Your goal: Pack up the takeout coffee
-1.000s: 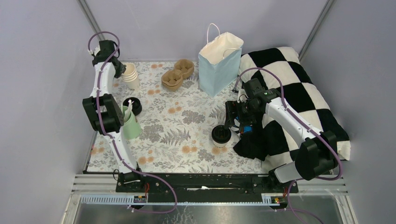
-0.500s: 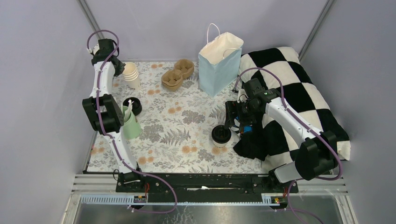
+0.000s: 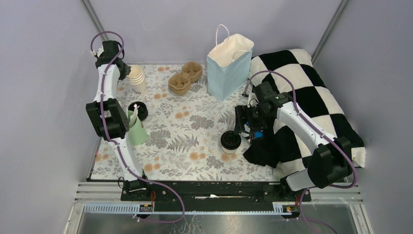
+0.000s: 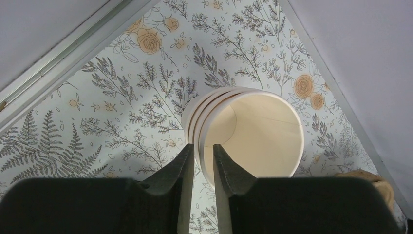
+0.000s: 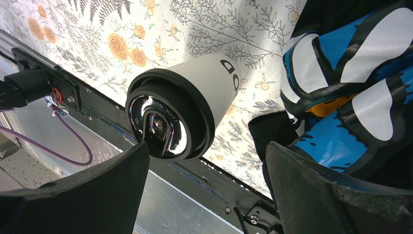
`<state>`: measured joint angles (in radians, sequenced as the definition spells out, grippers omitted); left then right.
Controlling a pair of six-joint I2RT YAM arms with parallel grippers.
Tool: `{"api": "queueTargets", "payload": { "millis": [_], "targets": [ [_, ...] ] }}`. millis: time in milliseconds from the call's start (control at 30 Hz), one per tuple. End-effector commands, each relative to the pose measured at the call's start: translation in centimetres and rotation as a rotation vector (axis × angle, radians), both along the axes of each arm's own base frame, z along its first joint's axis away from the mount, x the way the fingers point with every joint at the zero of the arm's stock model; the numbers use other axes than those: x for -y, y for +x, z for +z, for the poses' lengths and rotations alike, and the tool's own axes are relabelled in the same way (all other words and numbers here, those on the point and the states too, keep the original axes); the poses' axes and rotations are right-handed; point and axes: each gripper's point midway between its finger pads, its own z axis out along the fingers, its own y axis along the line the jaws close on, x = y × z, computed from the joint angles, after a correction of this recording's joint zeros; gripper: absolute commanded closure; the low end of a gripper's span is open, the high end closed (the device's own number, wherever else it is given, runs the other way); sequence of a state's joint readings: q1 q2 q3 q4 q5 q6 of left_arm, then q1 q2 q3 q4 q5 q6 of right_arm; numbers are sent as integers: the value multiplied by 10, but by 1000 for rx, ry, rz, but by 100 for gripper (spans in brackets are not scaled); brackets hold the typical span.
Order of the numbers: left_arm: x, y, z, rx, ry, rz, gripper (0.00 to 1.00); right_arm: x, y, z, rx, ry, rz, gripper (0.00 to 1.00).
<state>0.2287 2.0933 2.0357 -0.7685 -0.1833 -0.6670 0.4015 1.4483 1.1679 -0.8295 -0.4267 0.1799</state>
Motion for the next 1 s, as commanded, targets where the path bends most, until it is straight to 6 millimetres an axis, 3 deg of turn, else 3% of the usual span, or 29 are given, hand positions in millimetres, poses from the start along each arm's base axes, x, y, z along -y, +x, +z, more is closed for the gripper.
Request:
{"api": "queueTargets", "payload": {
  "millis": [0,333,667,967],
  "targets": [
    [-1,5,27,74,14,4,75,-3,4,6,31,1,18,5],
    [2,4,17,64,1,11,77,-3,4,6,31,2,19,5],
    [1,6,18,69,0,15,91,-3,4,6,32,1,19,5],
    [3,8,14,67,-19,17,87,-4,4,6,32,5,21,5]
  ]
}}
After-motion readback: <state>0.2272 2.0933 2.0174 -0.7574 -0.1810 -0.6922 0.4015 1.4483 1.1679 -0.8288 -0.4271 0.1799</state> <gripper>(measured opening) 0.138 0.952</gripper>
